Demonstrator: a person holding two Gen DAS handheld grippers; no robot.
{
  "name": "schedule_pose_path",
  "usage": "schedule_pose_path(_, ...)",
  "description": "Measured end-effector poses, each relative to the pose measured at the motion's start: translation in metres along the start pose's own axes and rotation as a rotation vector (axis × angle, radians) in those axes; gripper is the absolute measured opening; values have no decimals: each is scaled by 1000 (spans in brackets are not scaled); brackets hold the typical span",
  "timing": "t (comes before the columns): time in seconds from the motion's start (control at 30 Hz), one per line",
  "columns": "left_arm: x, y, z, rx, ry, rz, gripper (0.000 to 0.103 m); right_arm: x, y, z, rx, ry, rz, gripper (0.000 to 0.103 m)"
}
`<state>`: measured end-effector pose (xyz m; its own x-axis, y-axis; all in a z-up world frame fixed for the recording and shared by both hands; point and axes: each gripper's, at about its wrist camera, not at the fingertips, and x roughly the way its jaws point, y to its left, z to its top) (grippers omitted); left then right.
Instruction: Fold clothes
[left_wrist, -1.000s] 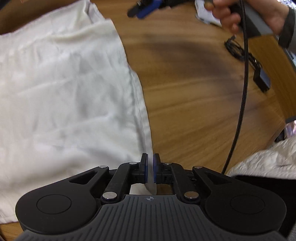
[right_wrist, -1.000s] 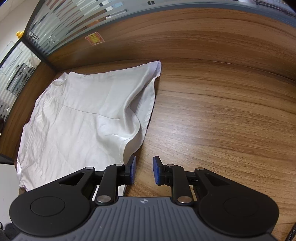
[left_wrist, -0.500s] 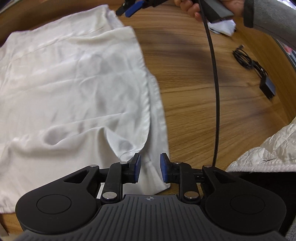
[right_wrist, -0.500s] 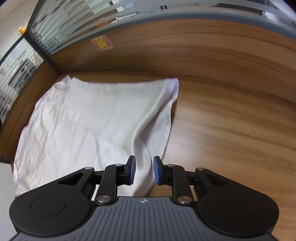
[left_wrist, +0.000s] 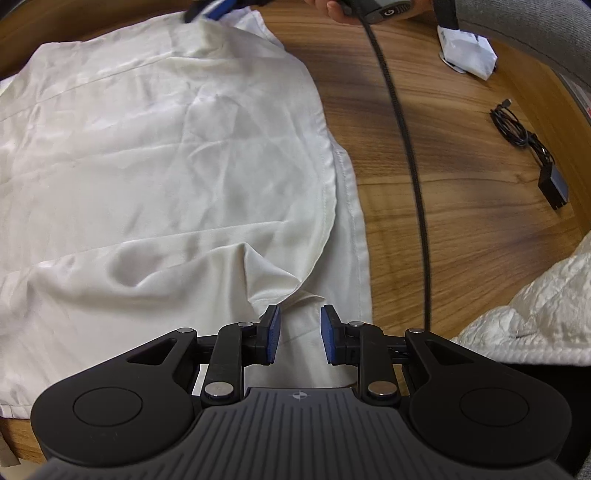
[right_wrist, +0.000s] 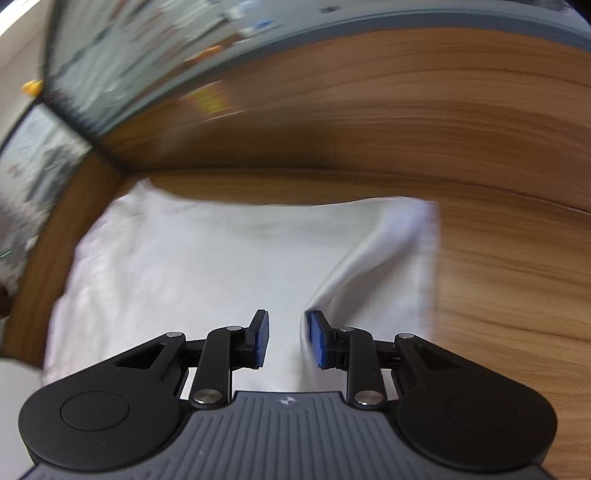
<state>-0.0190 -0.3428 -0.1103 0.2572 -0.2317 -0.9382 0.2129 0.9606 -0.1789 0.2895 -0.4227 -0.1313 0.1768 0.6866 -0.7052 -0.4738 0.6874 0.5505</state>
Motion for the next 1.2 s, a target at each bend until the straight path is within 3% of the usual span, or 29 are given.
schedule_pose_path(0.17, 1, 6, 3, -11, -5, 8, 30, -4, 11, -2, -55, 1, -15, 29)
schedule_pose_path(0.57, 4, 18, 6, -45, 0, 12, 32, -42, -44, -3, 35, -107, -226, 29)
schedule_pose_path(0.87, 6, 19, 8, -34, 11, 10, 33, -19, -43, 5, -27, -51, -249, 29)
schedule_pose_path(1.2, 7, 24, 6, -58, 17, 18, 34, 11, -9, 2, -193, -4, -326, 29)
